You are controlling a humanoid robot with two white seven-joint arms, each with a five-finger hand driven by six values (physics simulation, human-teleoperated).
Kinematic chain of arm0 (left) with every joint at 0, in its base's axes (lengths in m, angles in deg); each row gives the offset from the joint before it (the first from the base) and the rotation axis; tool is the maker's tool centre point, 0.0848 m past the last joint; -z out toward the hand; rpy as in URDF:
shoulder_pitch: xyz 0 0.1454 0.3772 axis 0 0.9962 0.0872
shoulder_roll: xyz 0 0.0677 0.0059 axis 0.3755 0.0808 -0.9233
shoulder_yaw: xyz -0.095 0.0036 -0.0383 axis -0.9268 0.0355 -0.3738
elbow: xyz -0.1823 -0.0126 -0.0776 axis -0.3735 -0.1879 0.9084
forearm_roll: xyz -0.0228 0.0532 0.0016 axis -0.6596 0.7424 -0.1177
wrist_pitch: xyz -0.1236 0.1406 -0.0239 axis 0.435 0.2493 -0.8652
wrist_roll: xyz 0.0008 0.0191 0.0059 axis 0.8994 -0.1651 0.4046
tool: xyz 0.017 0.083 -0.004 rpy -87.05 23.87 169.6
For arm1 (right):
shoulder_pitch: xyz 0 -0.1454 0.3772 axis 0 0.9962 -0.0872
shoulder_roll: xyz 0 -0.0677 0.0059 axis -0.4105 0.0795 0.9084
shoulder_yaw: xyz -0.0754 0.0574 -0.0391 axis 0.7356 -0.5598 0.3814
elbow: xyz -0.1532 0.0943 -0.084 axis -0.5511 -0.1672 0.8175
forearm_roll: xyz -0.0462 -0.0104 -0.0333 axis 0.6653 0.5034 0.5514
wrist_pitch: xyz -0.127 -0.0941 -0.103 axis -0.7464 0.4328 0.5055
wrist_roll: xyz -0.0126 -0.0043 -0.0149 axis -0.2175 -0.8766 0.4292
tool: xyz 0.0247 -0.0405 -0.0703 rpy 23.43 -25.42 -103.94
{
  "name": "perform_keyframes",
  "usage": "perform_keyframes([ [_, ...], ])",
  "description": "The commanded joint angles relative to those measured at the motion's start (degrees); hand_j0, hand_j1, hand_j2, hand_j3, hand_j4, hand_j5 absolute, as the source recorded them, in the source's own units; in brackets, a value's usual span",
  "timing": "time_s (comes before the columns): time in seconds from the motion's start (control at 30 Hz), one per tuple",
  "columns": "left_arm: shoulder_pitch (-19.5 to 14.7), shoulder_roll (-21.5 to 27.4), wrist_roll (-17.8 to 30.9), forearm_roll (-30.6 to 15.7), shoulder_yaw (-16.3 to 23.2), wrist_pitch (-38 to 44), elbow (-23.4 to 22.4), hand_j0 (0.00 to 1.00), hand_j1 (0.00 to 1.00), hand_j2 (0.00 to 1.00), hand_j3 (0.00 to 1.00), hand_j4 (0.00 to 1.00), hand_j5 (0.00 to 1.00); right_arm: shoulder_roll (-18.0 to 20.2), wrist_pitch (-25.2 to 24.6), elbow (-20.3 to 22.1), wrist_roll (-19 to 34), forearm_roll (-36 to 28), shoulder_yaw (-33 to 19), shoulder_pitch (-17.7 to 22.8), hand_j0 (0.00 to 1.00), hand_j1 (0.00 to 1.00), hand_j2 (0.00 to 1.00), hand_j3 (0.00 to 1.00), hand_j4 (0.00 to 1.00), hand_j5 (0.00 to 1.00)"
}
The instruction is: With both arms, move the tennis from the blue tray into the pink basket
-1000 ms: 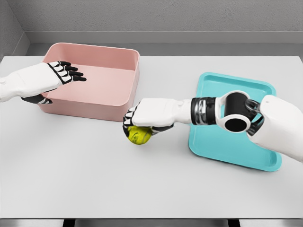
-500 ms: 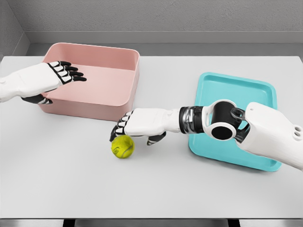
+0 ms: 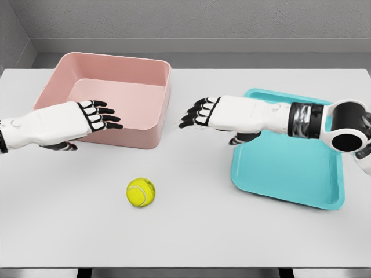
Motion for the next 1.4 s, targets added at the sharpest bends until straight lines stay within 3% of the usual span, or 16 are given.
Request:
perform_keyframes([
  [0.0, 0.18, -0.32, -0.03, -0.47, 0.50, 0.08, 1.82, 1.00, 1.00, 1.00, 1.00, 1.00, 1.00, 3.75, 1.19, -0.13, 0.06, -0.21, -4.99, 0.26, 1.00, 1.00, 1.00, 1.00, 1.00, 1.00],
  [0.1, 3.43, -4.10, 0.75, -0.39, 1.03, 0.08, 2.17, 1.00, 1.00, 1.00, 1.00, 1.00, 1.00, 6.56, 3.12, -1.45, 0.06, -0.21, -11.57, 5.44, 1.00, 1.00, 1.00, 1.00, 1.00, 1.00],
  [0.2, 3.43, -5.94, 1.37, -0.30, 3.05, 0.08, 2.26, 1.00, 1.00, 1.00, 1.00, 1.00, 1.00, 7.44, 5.31, -5.66, 0.06, -0.30, -19.76, 11.43, 1.00, 1.00, 1.00, 1.00, 1.00, 1.00],
  [0.3, 3.43, -7.00, 2.33, -0.21, 4.98, 0.08, 2.26, 1.00, 1.00, 1.00, 1.00, 1.00, 1.00, 7.44, 9.62, -10.59, 0.06, -0.30, -20.90, 11.52, 1.00, 1.00, 1.00, 1.00, 1.00, 1.00],
  [0.43, 3.08, -8.84, 4.45, 2.51, 5.78, 0.08, 2.34, 1.00, 1.00, 1.00, 1.00, 1.00, 1.00, 7.18, 10.41, -10.59, 0.06, -0.30, -24.33, 12.83, 1.00, 1.00, 1.00, 1.00, 1.00, 1.00],
  [0.77, 1.76, -11.13, 5.68, 11.04, 6.92, 0.08, 2.43, 1.00, 1.00, 1.00, 1.00, 1.00, 1.00, 6.83, 10.41, -10.59, 0.06, -0.21, -24.42, 14.42, 1.00, 1.00, 1.00, 1.00, 1.00, 1.00],
  [1.1, 1.85, -12.97, 6.82, 11.21, 7.71, 0.08, 2.61, 1.00, 1.00, 1.00, 1.00, 1.00, 1.00, 7.44, 10.33, -9.98, 0.06, -0.12, -24.59, 14.59, 1.00, 1.00, 1.00, 1.00, 1.00, 1.00],
  [1.37, 2.46, -12.89, 6.73, 8.23, 7.88, 0.08, 2.61, 1.00, 1.00, 1.00, 1.00, 1.00, 1.00, 7.44, 10.33, -10.41, 0.06, -0.21, -24.95, 15.38, 1.00, 1.00, 1.00, 1.00, 1.00, 1.00],
])
